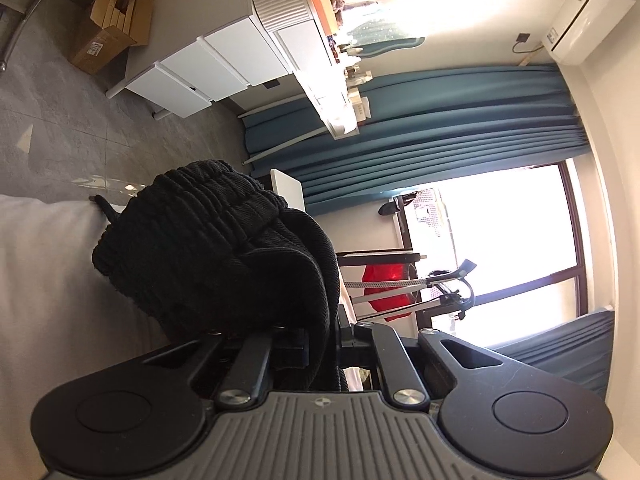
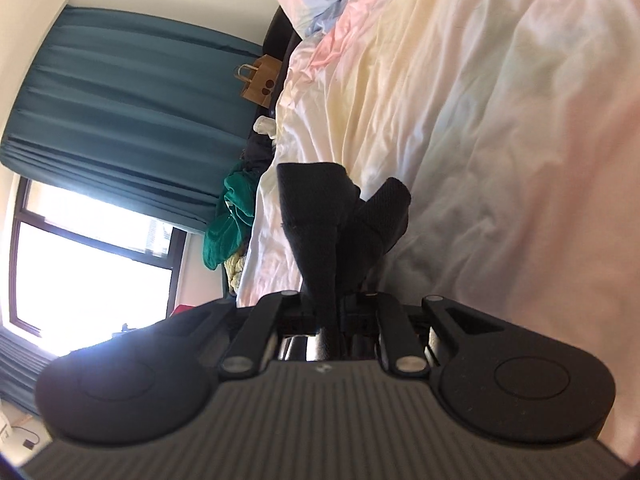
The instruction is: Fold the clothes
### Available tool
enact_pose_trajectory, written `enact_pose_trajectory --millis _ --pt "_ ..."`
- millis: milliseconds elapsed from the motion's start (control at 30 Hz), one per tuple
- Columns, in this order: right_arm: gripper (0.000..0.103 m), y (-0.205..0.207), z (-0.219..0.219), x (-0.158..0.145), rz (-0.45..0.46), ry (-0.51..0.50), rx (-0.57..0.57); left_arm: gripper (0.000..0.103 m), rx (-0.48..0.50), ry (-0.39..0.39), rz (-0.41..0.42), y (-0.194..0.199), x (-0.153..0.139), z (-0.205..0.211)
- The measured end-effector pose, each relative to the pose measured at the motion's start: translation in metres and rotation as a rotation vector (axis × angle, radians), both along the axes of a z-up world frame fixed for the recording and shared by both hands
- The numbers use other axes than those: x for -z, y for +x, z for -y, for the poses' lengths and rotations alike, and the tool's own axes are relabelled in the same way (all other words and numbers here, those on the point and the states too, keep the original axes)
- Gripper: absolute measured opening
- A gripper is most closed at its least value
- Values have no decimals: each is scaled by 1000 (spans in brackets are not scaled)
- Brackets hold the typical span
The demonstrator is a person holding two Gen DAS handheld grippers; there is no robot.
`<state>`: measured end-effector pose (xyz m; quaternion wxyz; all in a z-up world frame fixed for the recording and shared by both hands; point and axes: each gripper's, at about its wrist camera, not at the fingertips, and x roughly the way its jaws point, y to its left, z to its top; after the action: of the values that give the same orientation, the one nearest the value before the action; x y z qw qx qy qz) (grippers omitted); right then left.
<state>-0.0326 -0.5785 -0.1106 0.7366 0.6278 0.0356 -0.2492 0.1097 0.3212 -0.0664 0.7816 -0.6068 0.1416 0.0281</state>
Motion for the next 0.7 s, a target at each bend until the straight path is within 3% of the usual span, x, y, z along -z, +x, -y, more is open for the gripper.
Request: enact_pose_trajectory --millis 100,233,300,400,567,700 --pt "11 -3 0 8 -43 22 -6 11 6 -3 -58 -10 12 -7" --pt "11 -3 3 25 -93 84 -12 11 -12 -57 -75 -20 24 -11" --pt "11 -3 5 34 -106 116 -18 13 -26 -43 -89 -22 23 -7" --pt "13 -3 9 42 -105 137 -50 15 -18 20 -106 -25 17 -4" --pt "15 -5 15 57 -76 176 -97 18 -16 2 -115 -28 22 -6" --pt "23 -1 18 61 -50 207 -100 23 -18 40 -134 -24 19 -2"
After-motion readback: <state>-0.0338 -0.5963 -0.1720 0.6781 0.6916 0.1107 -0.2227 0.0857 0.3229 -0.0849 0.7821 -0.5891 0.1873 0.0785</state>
